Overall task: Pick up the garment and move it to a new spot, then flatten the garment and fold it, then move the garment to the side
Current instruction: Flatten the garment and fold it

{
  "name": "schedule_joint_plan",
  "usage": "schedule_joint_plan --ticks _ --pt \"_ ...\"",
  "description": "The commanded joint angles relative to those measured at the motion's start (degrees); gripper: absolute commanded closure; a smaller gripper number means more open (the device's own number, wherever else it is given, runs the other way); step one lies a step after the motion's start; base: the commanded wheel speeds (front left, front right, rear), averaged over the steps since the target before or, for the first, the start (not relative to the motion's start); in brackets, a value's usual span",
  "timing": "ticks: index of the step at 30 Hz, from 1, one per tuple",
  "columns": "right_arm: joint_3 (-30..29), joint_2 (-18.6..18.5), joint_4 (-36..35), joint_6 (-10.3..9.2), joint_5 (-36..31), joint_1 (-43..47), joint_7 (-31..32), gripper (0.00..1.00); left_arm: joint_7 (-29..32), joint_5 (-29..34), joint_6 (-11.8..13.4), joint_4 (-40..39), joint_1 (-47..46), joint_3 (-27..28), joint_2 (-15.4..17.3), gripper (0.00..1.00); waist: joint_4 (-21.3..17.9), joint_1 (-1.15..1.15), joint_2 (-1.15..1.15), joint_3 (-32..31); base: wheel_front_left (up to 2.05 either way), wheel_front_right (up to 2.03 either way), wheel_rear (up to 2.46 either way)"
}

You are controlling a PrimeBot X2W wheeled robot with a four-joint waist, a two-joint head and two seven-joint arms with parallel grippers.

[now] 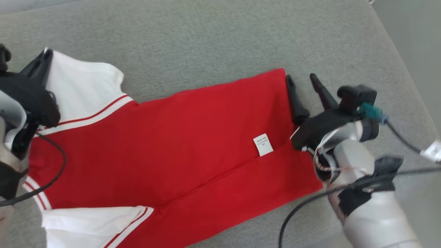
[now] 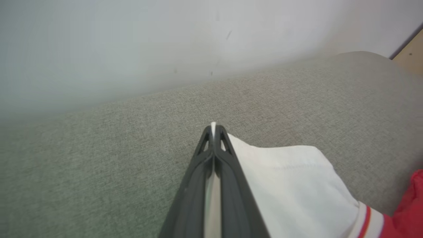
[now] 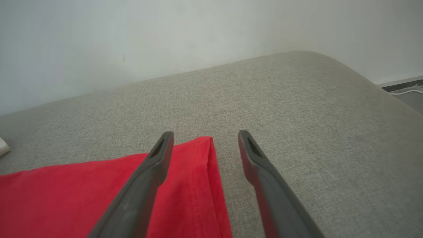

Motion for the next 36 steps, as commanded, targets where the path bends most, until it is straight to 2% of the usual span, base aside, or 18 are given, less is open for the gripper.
schedule_joint_plan --ticks 1,7,15,16,17,18,20,21,29,31,36 --pt "-0.12 -0.99 2.17 -0.05 1.23 -1.93 1.02 0.0 -1.26 -0.35 0.08 -1.22 -0.41 -0.67 -0.25 1.0 1.68 0.0 0.0 -0.74 0.0 0.0 0.0" --pt "-0.64 -2.87 9.42 -0.05 3.54 -6.45 4.69 0.0 -3.03 -1.22 0.08 -5.36 0.79 -2.43 -0.59 1.0 4.61 0.0 0.0 -0.82 0.0 0.0 0.0" --pt "-0.37 -4.29 18.73 -0.05 5.65 -12.03 5.71 0.0 -3.63 -1.42 0.38 -11.2 2.07 -3.82 -1.36 1.0 7.78 0.0 0.0 0.18 0.0 0.0 0.0" --pt "-0.25 -4.29 19.85 -0.05 5.74 -12.65 5.89 0.08 -3.55 -1.45 0.44 -11.87 2.08 -3.92 -1.42 1.0 8.04 0.0 0.0 0.29 0.0 0.0 0.0" --pt "-0.08 -4.36 20.98 -0.05 5.76 -13.08 6.15 0.21 -3.47 -1.5 0.47 -12.42 2.18 -3.98 -1.48 1.0 8.27 0.0 0.0 0.39 0.0 0.0 0.0" --pt "-0.04 -4.3 22.05 -0.05 6.03 -13.62 6.16 0.53 -3.47 -1.52 0.61 -12.95 2.35 -4.1 -1.51 1.0 8.46 0.0 0.0 0.49 0.0 0.0 0.0" --pt "0.04 -4.39 23.71 -0.05 6.13 -14.54 5.54 0.68 -3.55 -1.58 0.82 -14.05 2.65 -4.23 -1.64 1.0 8.81 0.0 0.0 0.68 0.0 0.0 0.0" --pt "0.01 -4.6 24.62 -0.05 5.98 -15.04 4.98 1.0 -3.64 -1.6 0.91 -14.49 2.81 -4.24 -1.65 1.0 8.97 0.0 0.0 0.74 0.0 0.0 0.0" --pt "0.96 -4.84 28.39 -0.05 4.54 -16.21 -1.17 1.0 -5.77 -2.81 1.6 -18.24 5.84 -3.53 -1.02 1.0 10.12 0.0 0.0 -1.02 0.0 0.0 0.0" --pt "1.74 -4.52 27.59 -0.05 5.3 -14.6 -2.45 1.0 -6.69 -3.14 1.94 -19.46 7.76 -3.37 -0.76 1.0 10.45 0.0 0.0 -2.04 0.0 0.0 0.0" --pt "4.47 -6.46 22.12 -0.05 7.63 -9.17 -4.45 1.0 -10.26 -4.24 3.53 -26.2 15.28 -2.24 0.18 1.0 11.09 0.0 0.0 -5.01 0.0 0.0 0.0"
